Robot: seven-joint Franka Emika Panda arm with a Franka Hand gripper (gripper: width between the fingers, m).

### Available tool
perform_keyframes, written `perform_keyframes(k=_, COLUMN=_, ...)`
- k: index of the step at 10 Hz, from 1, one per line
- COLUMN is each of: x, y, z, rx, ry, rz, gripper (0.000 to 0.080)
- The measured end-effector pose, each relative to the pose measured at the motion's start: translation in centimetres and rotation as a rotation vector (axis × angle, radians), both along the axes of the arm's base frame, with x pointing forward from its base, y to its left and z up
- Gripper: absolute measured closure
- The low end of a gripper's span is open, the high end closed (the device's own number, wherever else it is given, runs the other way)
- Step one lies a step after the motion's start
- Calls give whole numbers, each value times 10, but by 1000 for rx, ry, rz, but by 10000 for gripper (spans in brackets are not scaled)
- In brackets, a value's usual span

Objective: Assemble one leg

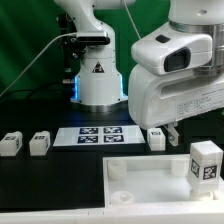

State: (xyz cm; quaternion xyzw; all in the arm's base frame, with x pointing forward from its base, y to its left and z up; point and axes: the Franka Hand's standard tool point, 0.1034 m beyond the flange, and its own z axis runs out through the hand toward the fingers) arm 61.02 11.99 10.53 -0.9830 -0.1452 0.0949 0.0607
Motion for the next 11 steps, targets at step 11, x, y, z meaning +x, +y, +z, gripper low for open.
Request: perform_keyframes(k=11, x=27, y=4, z=-13, rx=12, ry=-24, rz=-4, gripper=151)
